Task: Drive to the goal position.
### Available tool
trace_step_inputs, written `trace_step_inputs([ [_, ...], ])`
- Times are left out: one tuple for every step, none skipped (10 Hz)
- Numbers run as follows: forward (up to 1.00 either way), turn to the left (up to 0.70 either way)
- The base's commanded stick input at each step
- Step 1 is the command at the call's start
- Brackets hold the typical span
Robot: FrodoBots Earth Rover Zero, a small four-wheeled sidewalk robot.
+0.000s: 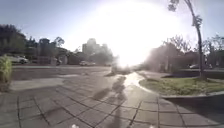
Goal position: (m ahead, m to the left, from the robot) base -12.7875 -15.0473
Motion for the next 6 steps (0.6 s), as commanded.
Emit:
trace_step_inputs([
  [0.49,-0.49],
  [0.48,-0.48],
  [0.46,-0.46],
  [0.46,-0.46],
  [0.46,-0.46],
  [0.46,-0.46],
])
